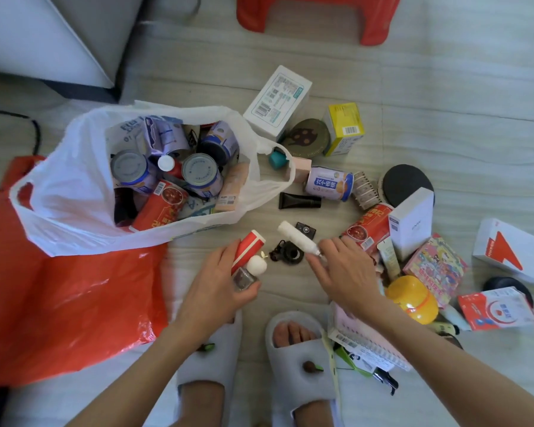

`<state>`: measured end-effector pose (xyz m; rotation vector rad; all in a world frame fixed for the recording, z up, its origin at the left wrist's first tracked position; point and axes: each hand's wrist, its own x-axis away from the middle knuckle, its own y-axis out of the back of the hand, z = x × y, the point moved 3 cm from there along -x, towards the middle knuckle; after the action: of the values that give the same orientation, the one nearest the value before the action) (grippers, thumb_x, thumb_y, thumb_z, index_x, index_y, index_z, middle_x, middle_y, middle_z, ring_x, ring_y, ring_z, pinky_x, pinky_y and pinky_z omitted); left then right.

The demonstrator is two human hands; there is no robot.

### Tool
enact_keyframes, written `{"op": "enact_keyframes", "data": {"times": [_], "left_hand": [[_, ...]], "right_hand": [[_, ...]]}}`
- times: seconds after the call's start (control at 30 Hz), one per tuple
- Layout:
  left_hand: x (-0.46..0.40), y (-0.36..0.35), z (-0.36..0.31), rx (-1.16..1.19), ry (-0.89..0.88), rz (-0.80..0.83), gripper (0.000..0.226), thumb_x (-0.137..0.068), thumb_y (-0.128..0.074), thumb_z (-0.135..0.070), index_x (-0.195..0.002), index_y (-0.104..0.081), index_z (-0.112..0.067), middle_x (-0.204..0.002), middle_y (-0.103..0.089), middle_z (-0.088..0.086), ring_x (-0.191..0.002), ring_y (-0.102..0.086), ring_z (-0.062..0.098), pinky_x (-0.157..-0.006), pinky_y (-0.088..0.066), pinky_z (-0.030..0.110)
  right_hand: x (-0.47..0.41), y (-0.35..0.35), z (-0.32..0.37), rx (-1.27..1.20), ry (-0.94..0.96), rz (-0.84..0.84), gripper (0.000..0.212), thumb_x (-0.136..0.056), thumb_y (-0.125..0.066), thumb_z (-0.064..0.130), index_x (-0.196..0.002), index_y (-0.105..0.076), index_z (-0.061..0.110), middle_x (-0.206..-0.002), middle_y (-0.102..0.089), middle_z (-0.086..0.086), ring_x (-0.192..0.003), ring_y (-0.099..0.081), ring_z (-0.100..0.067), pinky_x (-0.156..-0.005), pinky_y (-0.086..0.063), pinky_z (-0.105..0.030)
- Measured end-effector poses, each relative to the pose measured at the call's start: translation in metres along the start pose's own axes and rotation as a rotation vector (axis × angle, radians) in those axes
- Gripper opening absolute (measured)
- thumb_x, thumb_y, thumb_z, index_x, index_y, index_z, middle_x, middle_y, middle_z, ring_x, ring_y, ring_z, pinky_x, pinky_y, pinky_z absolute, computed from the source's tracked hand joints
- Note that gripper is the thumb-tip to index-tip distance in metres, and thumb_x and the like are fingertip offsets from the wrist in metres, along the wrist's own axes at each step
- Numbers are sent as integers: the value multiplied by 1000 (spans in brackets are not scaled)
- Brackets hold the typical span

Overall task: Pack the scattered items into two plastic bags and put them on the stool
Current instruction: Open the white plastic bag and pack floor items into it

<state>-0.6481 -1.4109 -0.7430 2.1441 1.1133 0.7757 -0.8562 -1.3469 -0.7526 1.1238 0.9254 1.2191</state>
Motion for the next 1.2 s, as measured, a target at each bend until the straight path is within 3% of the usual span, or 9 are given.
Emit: {"op": "enact_keyframes", "data": {"times": [0.27, 0.43, 0.5, 0.6, 0.7, 0.83, 1.03, 1.13, 1.2], "left_hand": [[-2, 81, 21, 72, 175, -336, 79, -66, -59, -50, -134, -43, -12, -111, -56, 11, -102, -54, 26, -86, -46, 37], [-48, 112, 48, 67, 364, -304, 60, -70, -62, -48, -120, -51, -18, -103, -62, 10, -98, -57, 29, -78, -44, 35], [-63, 111, 63, 104, 437, -273, 52, -74, -67, -41, -118, -51, -17, -106, -62, 9, -100, -56, 30, -81, -45, 35], [-77, 105, 77, 338, 539, -214, 55, -70, -66, -44, -118, -54, -20, -104, -64, 3, -99, -59, 25, -86, -48, 37], [-87, 96, 85, 599, 628, -215, 40, -81, -64, -32, -115, -57, -12, -99, -61, 3, -79, -56, 11, -68, -43, 24], [-89, 93, 92, 520, 595, -255, 67, -67, -67, -50, -123, -52, -16, -112, -63, 5, -99, -60, 23, -83, -47, 35], [-76, 93, 90, 384, 533, -305, 58, -75, -72, -30, -123, -45, -11, -104, -57, -1, -97, -57, 18, -81, -45, 30], [-72, 81, 88, 381, 554, -287, 59, -74, -74, -27, -122, -44, -9, -110, -59, 5, -94, -54, 17, -75, -38, 23], [-74, 74, 85, 376, 531, -319, 59, -74, -74, -26, -122, -44, -8, -114, -58, 7, -95, -53, 18, -75, -36, 23]], "right_hand": [[-70, 53, 104, -718, -339, 397, 36, -93, -40, 47, -67, -42, 21, -67, -46, 5, -62, -42, -11, -55, -29, -27], [-127, 41, 152, -1516, -849, 555, 37, -94, -48, 35, -120, -51, 10, -99, -61, -7, -77, -55, -17, -58, -44, -26], [-144, 30, 159, -1586, -980, 533, 38, -94, -47, 31, -125, -49, 8, -110, -63, -13, -77, -58, -21, -52, -45, -24], [-157, 19, 162, -1671, -1146, 639, 34, -94, -37, 39, -105, -56, 13, -83, -64, -11, -63, -58, -22, -54, -46, -25], [-163, 10, 152, -1704, -1288, 617, 40, -92, -30, 50, -95, -56, 21, -76, -61, -7, -68, -59, -23, -68, -48, -29], [-157, 9, 153, -1780, -1325, 470, 34, -95, -30, 30, -71, -49, 16, -72, -54, -5, -65, -52, -21, -60, -41, -26], [-157, 2, 161, -1825, -1295, 361, 29, -95, -34, 22, -107, -59, 13, -99, -61, -12, -90, -56, -24, -89, -41, -38], [-157, 1, 165, -1896, -1228, 336, 29, -95, -38, 22, -109, -60, 9, -98, -60, -13, -109, -53, -27, -100, -35, -38], [-156, 3, 167, -2013, -1192, 317, 28, -96, -38, 20, -114, -56, 6, -118, -56, -17, -123, -47, -29, -108, -31, -35]]}}
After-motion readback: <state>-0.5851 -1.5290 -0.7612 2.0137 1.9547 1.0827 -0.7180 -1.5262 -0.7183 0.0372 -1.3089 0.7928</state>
